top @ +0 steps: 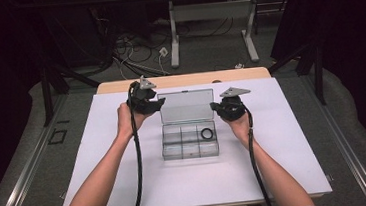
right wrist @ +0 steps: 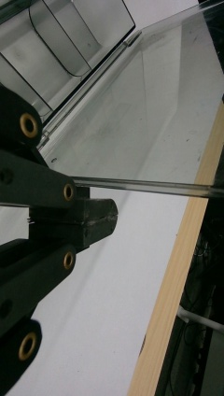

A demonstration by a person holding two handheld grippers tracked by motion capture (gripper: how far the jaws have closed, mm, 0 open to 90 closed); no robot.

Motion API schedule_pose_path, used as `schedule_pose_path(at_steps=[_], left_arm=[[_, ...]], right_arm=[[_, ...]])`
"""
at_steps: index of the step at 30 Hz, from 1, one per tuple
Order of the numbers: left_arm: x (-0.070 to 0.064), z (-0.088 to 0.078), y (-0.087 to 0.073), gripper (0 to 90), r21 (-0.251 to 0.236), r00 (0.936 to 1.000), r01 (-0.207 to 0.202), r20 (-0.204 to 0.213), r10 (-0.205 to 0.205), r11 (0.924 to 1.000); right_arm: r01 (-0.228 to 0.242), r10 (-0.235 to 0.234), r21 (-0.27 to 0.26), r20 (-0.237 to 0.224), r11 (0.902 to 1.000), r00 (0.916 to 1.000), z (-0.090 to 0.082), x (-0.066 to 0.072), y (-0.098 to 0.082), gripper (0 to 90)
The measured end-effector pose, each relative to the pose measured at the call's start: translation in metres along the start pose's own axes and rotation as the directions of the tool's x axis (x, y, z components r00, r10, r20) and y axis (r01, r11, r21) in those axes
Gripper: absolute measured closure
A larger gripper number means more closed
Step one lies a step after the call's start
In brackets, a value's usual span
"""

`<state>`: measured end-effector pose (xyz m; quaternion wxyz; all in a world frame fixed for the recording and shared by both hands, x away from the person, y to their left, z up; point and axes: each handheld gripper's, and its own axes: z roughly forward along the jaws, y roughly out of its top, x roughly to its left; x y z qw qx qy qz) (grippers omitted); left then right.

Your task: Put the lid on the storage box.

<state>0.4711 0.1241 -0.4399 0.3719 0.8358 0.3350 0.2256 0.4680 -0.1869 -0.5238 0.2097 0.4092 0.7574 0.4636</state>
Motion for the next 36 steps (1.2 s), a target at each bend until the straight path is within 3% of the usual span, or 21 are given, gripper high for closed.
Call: schedule_pose_path(at_steps=[2,3,12,16,20,28,36], left_arm=[[0.000,0.000,0.000,63.9,0.000,1.0000,0.000,0.000,0.000,1.0000],[-0.001,0.001,0.000,63.9,-0.005,0.9996,-0.012,0.027,0.012,0.9999],[-0.002,-0.004,-0.001,70.1,-0.019,0.9989,-0.011,0.045,0.012,0.9998],[-0.002,-0.006,-0.001,71.1,-0.022,0.9987,-0.018,0.047,0.019,0.9996],[-0.002,-0.007,-0.002,71.5,-0.020,0.9985,-0.016,0.053,0.017,0.9997],[-0.003,-0.007,-0.003,72.0,-0.029,0.9987,-0.009,0.050,0.010,0.9995],[-0.003,-0.009,-0.003,72.5,-0.016,0.9983,-0.023,0.053,0.024,0.9996]], right_arm=[[0.000,0.000,0.000,0.000,1.0000,1.0000,0.000,0.000,0.000,90.0],[0.000,0.000,0.000,0.000,1.0000,1.0000,0.000,0.000,0.000,90.0],[0.017,-0.017,-0.003,0.006,0.9998,0.9998,-0.001,0.000,0.001,90.0],[0.048,-0.048,-0.006,0.028,0.9988,0.9984,-0.006,-0.001,0.006,90.0],[0.048,-0.047,-0.009,0.037,0.9988,0.9982,-0.018,-0.001,0.012,86.9],[0.055,-0.055,-0.036,0.007,0.9978,0.9985,-0.043,-0.001,0.029,79.1],[0.077,-0.078,-0.031,-0.040,0.9966,0.9961,-0.052,0.006,0.041,70.5]])
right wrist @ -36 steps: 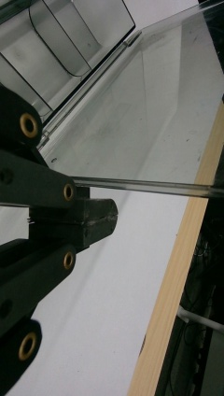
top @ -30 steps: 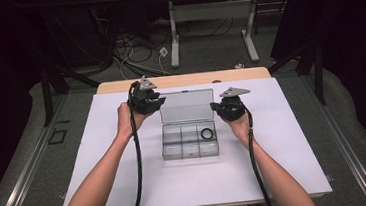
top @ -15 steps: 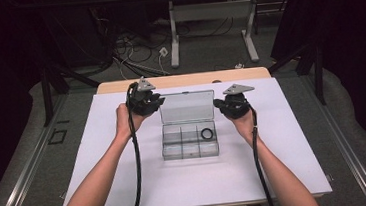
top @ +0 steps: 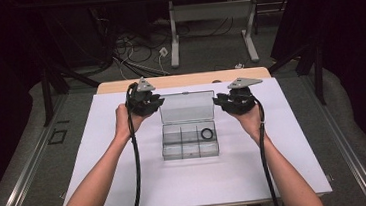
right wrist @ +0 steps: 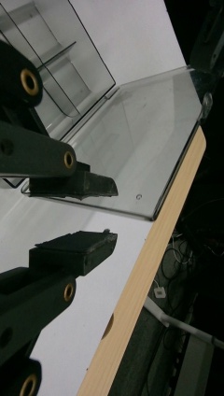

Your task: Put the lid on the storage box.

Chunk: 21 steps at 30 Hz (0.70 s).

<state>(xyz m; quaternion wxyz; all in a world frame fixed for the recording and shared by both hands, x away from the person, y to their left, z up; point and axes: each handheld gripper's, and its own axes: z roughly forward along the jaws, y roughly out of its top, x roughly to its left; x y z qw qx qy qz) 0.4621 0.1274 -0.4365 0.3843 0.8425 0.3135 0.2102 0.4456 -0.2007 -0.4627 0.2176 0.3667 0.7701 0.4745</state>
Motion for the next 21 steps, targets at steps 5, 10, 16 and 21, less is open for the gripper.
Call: schedule_pose_path(at_steps=[5,10,16,21], left_arm=[[0.000,0.000,0.000,72.7,-0.004,1.0000,0.003,0.003,-0.003,1.0000],[0.000,-0.002,0.000,73.0,-0.001,0.9999,0.007,0.015,-0.007,1.0000],[-0.002,-0.005,-0.001,73.6,0.007,0.9997,0.005,0.024,-0.005,1.0000],[-0.003,-0.009,-0.002,73.7,0.023,0.9988,0.003,0.050,-0.004,0.9997]], right_arm=[[0.014,-0.013,0.028,-0.013,0.9995,0.9998,0.006,0.004,0.007,68.5],[0.011,-0.009,0.066,-0.028,0.9978,0.9996,0.014,0.004,0.016,69.2],[0.017,-0.013,0.079,-0.043,0.9967,0.9990,0.014,0.006,0.019,72.5],[0.033,-0.027,0.100,-0.056,0.9944,0.9981,0.008,0.009,0.018,75.0]])
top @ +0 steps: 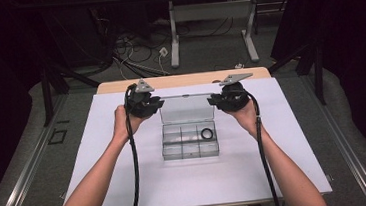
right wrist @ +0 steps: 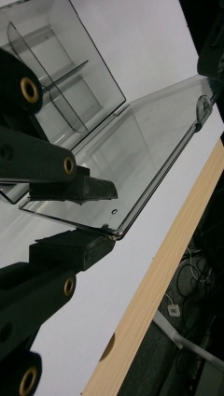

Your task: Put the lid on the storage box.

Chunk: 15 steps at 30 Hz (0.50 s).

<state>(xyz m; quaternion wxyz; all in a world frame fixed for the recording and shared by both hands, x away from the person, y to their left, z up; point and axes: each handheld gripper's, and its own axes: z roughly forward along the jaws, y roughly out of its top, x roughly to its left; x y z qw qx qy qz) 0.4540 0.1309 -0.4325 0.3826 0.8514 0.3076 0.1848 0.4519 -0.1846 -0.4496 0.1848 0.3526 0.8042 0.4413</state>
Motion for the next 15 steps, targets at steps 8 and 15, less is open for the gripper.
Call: schedule_pose_path(at_steps=[8,15], left_arm=[[-0.009,-0.009,-0.005,74.7,0.000,0.9996,-0.025,0.013,0.025,0.9997],[-0.016,-0.015,-0.010,74.5,0.007,0.9987,-0.037,0.037,0.037,0.9993]], right_arm=[[0.046,-0.046,0.028,0.004,0.9986,0.9989,-0.009,0.010,-0.002,76.0],[0.090,-0.091,0.044,0.019,0.9950,0.9957,-0.015,0.019,-0.005,75.8]])
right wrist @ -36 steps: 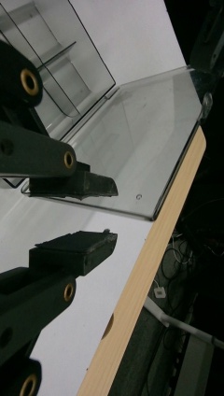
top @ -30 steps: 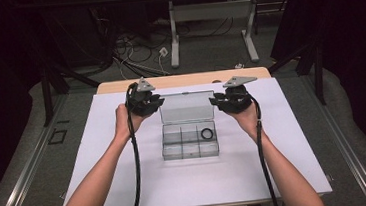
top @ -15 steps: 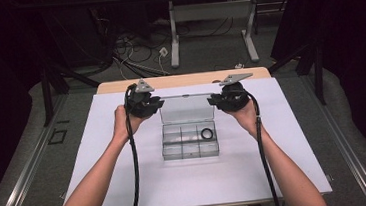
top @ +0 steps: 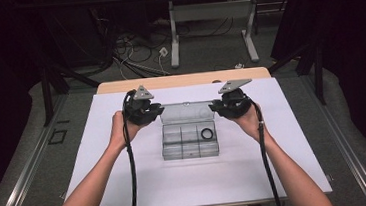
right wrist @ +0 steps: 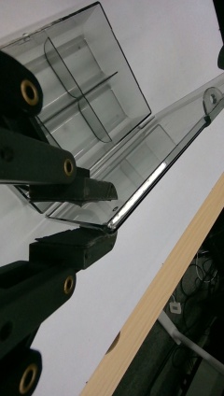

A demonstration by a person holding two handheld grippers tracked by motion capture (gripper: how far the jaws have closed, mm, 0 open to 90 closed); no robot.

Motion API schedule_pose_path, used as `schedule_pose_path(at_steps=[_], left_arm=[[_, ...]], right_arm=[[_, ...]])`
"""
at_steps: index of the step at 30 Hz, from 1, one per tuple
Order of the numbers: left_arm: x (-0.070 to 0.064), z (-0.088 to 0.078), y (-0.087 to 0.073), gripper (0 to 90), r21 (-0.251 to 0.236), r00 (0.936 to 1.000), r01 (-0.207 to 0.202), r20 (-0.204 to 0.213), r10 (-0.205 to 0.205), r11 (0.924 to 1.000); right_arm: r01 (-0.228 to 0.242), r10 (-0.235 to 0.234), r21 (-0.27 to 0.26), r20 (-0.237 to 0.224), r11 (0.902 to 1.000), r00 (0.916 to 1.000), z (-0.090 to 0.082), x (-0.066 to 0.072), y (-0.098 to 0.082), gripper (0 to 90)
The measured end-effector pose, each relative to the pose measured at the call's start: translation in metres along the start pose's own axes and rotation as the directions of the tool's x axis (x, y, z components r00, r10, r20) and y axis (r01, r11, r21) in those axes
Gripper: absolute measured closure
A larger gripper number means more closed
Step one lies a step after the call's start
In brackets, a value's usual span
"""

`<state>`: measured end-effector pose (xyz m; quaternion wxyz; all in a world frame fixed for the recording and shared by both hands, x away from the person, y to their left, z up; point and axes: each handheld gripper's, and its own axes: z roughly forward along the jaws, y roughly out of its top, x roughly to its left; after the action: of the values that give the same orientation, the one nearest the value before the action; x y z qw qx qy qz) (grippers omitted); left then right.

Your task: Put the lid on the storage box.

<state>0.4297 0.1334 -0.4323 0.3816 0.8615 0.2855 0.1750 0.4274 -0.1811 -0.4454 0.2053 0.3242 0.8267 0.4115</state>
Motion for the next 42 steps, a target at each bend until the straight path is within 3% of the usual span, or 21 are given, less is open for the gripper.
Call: schedule_pose_path(at_steps=[7,8,21,30,38,42], left_arm=[[-0.005,-0.001,-0.002,73.6,-0.007,1.0000,-0.005,-0.005,0.005,1.0000],[-0.011,-0.002,-0.005,73.6,-0.001,0.9998,-0.022,-0.004,0.022,0.9998],[-0.024,-0.006,-0.017,69.8,0.038,0.9987,-0.050,0.016,0.049,0.9980],[-0.030,-0.009,-0.030,69.6,0.018,0.9993,-0.028,0.027,0.027,0.9995],[-0.035,-0.011,-0.037,67.3,0.027,0.9984,-0.042,0.038,0.041,0.9987],[-0.040,-0.011,-0.042,65.0,0.021,0.9988,-0.024,0.043,0.023,0.9995]], right_arm=[[0.000,0.000,0.002,-0.011,1.0000,0.9999,-0.004,0.002,-0.004,76.4],[0.000,0.000,0.002,-0.011,1.0000,0.9999,-0.004,0.002,-0.004,76.4],[0.011,-0.011,0.004,-0.044,0.9999,0.9990,-0.015,0.015,-0.020,75.6],[0.016,-0.016,-0.003,-0.044,0.9999,0.9989,-0.017,0.021,-0.031,74.6],[0.022,-0.021,0.007,-0.052,0.9997,0.9984,-0.019,0.025,-0.039,73.6],[0.030,-0.029,0.015,-0.056,0.9994,0.9980,-0.020,0.030,-0.045,73.1]])
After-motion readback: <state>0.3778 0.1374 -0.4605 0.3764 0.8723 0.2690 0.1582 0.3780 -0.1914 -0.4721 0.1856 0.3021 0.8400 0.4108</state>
